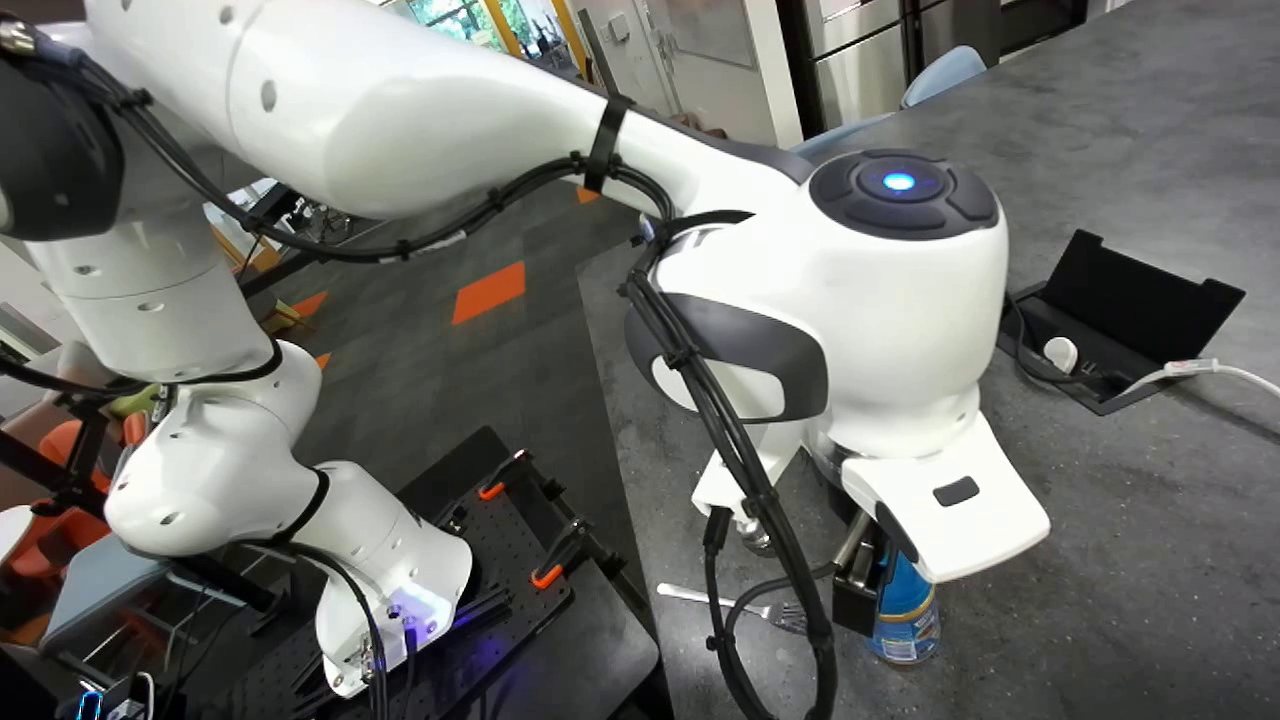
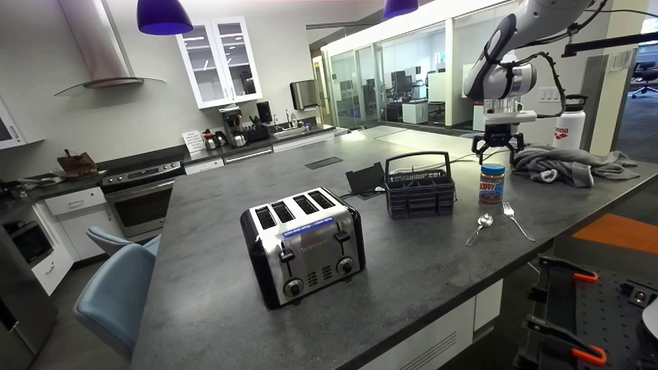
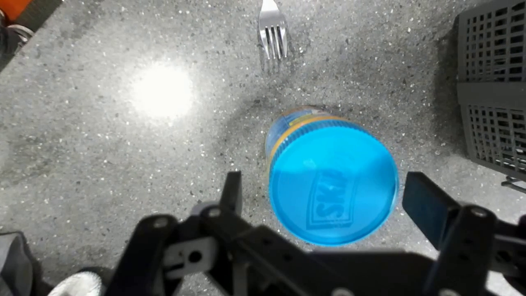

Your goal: Put the blue lid on the counter top

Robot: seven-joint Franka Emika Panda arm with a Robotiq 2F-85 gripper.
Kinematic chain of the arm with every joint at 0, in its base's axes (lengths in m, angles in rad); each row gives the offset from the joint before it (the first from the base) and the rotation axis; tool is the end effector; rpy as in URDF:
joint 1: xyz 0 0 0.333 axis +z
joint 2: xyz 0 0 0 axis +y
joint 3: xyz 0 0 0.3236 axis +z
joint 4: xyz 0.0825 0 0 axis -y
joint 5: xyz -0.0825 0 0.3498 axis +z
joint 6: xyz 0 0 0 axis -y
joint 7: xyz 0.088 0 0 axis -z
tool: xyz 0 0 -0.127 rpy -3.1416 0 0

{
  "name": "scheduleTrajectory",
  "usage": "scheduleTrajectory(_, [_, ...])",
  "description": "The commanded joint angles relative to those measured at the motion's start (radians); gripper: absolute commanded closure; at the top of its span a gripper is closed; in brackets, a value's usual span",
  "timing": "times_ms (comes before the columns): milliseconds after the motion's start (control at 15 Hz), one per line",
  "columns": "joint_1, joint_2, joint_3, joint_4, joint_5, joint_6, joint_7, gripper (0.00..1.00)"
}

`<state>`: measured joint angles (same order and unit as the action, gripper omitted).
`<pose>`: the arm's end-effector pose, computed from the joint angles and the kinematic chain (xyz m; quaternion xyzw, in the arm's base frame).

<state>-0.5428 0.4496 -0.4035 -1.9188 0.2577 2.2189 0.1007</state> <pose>0.3639 -0.4639 0.2758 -0.8278 0.5586 0.0419 0.0316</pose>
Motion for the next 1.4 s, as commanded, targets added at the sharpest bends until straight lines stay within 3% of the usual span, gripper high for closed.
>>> scheduleTrajectory(0, [0.005,0.004,0.005,0.01,-0.011,-0.001,0.02,0.0])
scheduleTrajectory(600, [0.016,0.019,-0.002,0.0,-0.029,0.038,0.039,0.0])
scheduleTrajectory(667, [0.016,0.02,-0.001,-0.001,-0.028,0.041,0.039,0.05])
scheduleTrajectory(733, [0.016,0.021,-0.001,-0.001,-0.028,0.044,0.038,0.26])
scheduleTrajectory(867, [0.019,0.022,-0.001,-0.002,-0.028,0.048,0.038,0.31])
scheduleTrajectory(1000, [0.021,0.02,-0.001,-0.002,-0.027,0.052,0.039,0.46])
scheduleTrajectory(1333, [0.024,0.002,-0.005,-0.011,-0.031,0.052,0.039,0.46])
